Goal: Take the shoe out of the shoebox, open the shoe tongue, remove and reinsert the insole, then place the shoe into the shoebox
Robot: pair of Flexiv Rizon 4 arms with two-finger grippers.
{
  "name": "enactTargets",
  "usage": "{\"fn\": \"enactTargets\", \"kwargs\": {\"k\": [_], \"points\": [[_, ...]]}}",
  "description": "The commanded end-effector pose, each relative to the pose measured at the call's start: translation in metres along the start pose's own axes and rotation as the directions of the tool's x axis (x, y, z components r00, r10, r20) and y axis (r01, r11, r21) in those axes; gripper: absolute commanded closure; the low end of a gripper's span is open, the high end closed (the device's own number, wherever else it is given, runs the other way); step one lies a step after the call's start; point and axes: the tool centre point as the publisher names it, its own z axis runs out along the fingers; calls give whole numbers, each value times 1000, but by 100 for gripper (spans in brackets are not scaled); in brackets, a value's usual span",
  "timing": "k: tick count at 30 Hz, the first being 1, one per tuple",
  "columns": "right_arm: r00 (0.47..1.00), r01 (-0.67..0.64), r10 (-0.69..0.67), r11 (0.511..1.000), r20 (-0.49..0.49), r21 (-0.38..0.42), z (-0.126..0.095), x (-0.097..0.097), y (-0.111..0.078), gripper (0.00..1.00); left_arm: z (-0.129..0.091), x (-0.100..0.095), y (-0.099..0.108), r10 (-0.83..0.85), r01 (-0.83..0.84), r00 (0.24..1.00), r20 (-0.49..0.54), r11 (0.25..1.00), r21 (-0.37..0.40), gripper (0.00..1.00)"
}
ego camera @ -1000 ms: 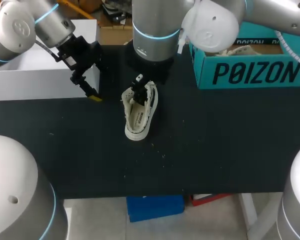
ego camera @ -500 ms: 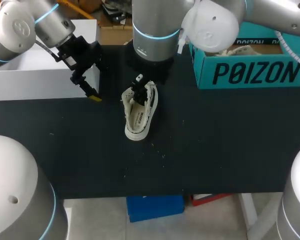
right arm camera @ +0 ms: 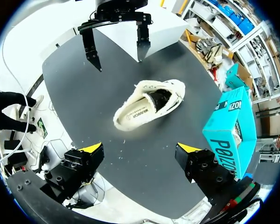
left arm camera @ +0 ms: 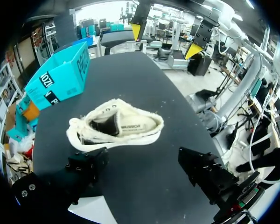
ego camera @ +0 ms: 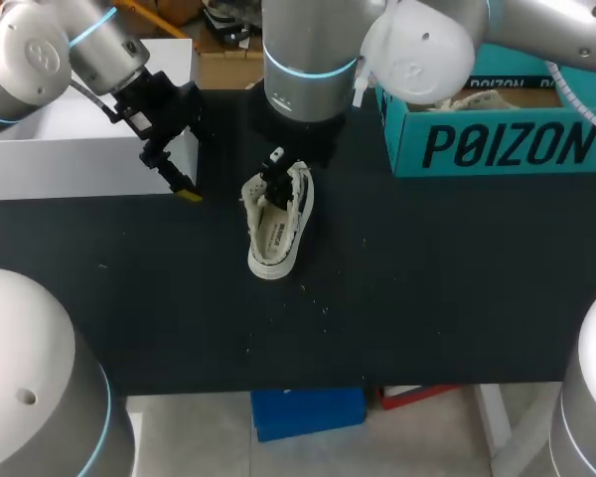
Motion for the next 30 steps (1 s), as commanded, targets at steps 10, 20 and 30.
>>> {"fn": "enactTargets", "kwargs": {"k": [10,20,30], "points": [[1000,0,0,1000,0,1,1,0,0,0,0,0,-1,-1,1,1000,-1,1000,-5,0],[980,-182,181,983,-76,-6,29,13,-11,0,0,0,-1,-1,1,1000,-1,1000,-5,0],[857,-504,499,864,-129,-1,36,-1,-18,0,0,0,-1,-1,1,1000,-1,1000,-5,0]]}}
